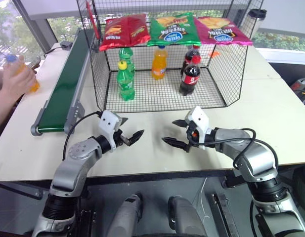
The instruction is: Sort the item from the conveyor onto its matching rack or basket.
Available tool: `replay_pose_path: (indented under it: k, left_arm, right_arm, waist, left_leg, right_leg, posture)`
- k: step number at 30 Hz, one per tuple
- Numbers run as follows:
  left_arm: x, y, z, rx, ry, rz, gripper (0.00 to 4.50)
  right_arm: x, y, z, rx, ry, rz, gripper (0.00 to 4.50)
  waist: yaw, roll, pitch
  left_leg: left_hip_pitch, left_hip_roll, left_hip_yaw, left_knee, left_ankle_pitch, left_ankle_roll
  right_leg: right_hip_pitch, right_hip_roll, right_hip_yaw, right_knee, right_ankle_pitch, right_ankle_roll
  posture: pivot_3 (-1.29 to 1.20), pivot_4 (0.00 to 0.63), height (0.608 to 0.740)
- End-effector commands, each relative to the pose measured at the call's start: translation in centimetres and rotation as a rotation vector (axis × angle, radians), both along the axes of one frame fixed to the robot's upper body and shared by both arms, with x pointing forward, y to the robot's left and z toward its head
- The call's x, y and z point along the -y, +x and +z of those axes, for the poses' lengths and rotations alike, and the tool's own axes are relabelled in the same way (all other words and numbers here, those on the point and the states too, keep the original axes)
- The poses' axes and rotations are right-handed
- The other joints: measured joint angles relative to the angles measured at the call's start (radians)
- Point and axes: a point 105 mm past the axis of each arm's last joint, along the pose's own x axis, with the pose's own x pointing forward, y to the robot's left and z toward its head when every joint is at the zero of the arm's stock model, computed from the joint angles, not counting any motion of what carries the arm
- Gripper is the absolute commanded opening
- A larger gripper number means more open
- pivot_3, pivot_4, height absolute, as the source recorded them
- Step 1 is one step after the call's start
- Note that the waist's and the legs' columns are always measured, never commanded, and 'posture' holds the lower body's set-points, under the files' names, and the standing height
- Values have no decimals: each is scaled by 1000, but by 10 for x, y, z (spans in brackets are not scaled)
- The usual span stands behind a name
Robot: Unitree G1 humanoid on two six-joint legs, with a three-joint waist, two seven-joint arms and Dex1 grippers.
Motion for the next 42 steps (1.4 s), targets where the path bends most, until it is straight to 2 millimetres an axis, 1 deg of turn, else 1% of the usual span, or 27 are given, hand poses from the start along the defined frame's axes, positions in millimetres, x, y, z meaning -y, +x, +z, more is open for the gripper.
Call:
replay_pose_path:
  k: [1, 42]
  left_arm:
    - [4, -3, 13, 66, -19, -25, 4500]
    - [4, -4, 9, 53, 7, -24, 4500]
  right_arm:
    - [-5, -6, 13, 53, 5, 34, 4437]
    - [-7, -9, 13, 45, 7, 50, 4437]
  waist:
    - [0, 0, 0]
    - [0, 0, 0]
  left_leg:
    - [0, 0, 0, 0, 0, 0]
    - [0, 0, 0, 0, 0, 0]
  right_leg:
    - [0, 0, 0, 0, 0, 0]
    - [0, 0, 0, 0, 0, 0]
  posture:
    - [0, 150, 739]
    - [0, 150, 739]
